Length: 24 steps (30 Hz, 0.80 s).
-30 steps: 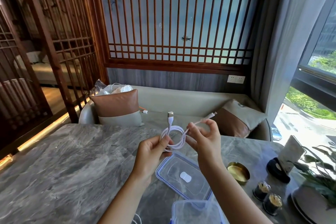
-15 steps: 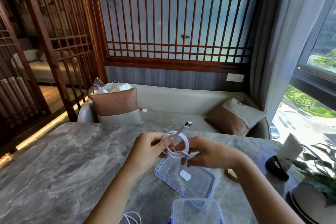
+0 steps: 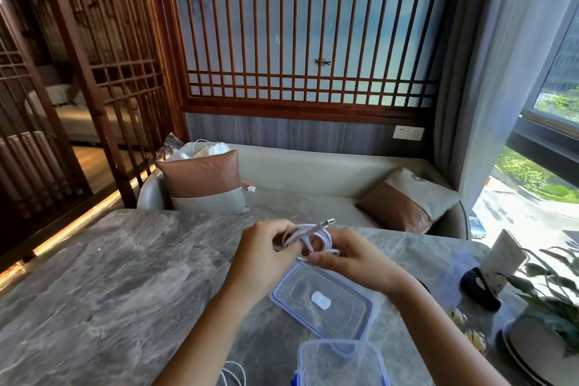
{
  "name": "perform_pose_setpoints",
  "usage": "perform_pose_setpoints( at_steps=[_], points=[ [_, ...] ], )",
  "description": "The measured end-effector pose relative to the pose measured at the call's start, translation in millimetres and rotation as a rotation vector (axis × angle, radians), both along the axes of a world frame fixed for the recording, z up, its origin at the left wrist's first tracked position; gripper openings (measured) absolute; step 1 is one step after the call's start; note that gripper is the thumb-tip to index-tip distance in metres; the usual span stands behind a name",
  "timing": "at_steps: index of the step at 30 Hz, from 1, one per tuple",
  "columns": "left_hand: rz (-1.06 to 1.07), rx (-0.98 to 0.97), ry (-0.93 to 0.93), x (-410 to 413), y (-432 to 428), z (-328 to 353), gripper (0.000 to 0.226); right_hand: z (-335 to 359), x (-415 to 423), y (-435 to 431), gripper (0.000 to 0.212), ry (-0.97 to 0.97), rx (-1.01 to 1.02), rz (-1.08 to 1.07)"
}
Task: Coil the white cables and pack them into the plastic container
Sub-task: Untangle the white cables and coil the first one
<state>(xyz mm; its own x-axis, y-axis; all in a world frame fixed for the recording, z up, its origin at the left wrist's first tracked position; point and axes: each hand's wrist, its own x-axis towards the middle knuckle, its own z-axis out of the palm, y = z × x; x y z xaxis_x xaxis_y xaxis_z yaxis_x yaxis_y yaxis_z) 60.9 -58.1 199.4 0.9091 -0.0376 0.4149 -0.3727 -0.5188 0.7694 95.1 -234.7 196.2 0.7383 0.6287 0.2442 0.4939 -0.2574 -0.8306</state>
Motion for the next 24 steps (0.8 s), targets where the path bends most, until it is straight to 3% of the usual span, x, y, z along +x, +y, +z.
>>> perform_pose_setpoints(
  at_steps=[4,8,11,14,19,24],
  points=[
    [-0.194,-0.197,0.250,0.8,8.7,-1.9,0.010,-9.1,-0.4,0.4,0.014,0.012,0.075,-0.052],
    [-0.240,-0.298,0.353,3.2,9.2,-4.2,0.009,-18.4,-2.5,9.9,0.012,0.215,0.383,-0.169],
    [0.007,-0.347,0.258,5.5,3.6,-13.2,0.019,-22.1,-1.8,12.7,0.008,0.345,0.389,-0.152],
    [0.144,-0.215,0.066,7.1,0.3,-24.2,0.024,-27.6,-2.6,16.2,0.014,0.395,0.322,-0.110],
    [0.094,-0.201,0.057,11.1,4.0,-31.2,0.009,-38.8,1.0,19.4,0.010,0.448,0.374,-0.195],
    [0.037,-0.325,0.144,10.8,7.9,-42.7,0.019,-53.1,3.1,26.4,0.012,0.454,0.362,-0.208]
  ],
)
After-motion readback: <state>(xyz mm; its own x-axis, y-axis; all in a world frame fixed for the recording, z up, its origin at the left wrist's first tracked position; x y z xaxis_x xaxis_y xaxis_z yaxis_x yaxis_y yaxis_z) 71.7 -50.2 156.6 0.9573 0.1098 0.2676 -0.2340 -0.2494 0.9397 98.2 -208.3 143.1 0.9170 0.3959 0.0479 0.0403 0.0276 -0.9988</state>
